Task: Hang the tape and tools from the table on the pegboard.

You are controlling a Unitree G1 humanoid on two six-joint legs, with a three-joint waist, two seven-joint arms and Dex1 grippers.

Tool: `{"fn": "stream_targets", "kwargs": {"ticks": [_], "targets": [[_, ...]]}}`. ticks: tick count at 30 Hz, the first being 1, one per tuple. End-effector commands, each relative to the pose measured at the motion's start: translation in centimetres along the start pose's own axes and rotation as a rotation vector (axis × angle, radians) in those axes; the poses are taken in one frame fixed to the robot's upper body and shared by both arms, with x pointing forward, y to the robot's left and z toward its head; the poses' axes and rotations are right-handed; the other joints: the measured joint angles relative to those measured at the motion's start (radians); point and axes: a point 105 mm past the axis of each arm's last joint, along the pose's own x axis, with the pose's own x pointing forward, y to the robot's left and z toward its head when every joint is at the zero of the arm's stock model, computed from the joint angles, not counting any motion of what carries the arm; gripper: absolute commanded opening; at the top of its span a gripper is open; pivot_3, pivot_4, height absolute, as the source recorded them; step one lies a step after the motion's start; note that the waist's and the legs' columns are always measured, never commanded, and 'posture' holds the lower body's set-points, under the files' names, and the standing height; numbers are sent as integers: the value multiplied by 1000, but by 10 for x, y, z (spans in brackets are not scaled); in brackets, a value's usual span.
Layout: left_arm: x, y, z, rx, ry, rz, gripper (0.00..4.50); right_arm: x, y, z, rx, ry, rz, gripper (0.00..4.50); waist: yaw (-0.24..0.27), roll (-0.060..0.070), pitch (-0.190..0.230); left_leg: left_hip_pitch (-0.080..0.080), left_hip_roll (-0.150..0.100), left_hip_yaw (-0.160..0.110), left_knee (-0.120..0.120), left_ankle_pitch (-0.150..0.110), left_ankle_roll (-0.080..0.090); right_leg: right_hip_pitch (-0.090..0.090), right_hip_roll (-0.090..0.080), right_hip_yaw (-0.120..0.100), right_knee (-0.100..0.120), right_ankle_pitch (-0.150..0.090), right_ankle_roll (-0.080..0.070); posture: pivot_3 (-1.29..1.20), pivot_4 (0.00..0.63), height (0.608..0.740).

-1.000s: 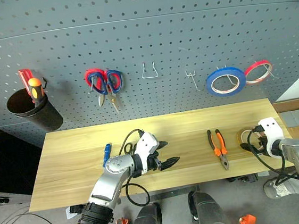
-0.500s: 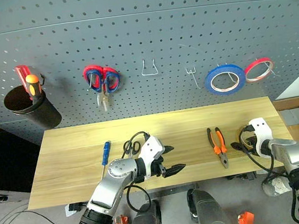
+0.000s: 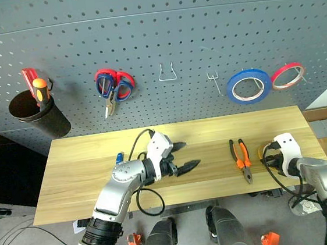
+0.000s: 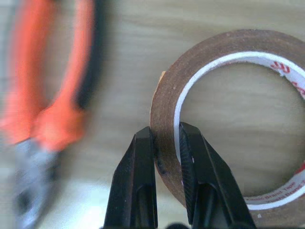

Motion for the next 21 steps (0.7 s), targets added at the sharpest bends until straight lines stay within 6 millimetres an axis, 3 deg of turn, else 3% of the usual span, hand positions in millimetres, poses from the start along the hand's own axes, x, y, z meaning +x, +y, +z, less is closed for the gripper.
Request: {"fn": "stream_targets", "kwargs": {"ticks": [1, 3, 6, 10, 17, 21], "targets": [[-12, 11, 22, 67, -113, 62, 3950, -47, 39, 36, -149, -116, 112, 99, -3, 1, -1, -2, 0, 0, 0, 0, 0, -3, 0, 0, 0, 0, 1, -219, 299, 740], [-20, 17, 25, 80, -132, 90, 3950, -66, 66, 45, -220, -144, 189, 99, -11, 1, -1, -6, 1, 1, 1, 0, 0, -7, 0, 0, 1, 1, 1, -238, 296, 740], [-27, 23, 32, 129, -156, 115, 3950, -89, 99, 74, -300, -288, 284, 99, -21, 1, -1, -9, 1, 1, 2, 0, -1, -10, 1, 0, 1, 2, 3, -263, 298, 740], [-35, 28, 46, 164, -216, 155, 3950, -111, 126, 120, -398, -563, 309, 99, -29, 1, -1, -9, 1, 2, 3, 0, 0, -10, 1, 0, 0, 4, 4, -262, 290, 740], [-48, 30, 54, 217, -321, 246, 3950, -110, 149, 171, -448, -785, 303, 99, -30, 0, -2, -10, 0, 2, 4, 1, 0, -12, 1, 0, 1, 6, 2, -232, 258, 740], [-48, 29, 54, 216, -326, 265, 3950, -103, 152, 183, -455, -821, 299, 99, -29, -2, -4, -10, 0, 3, 3, 1, 0, -13, 1, 0, 1, 7, 1, -224, 251, 740]]}}
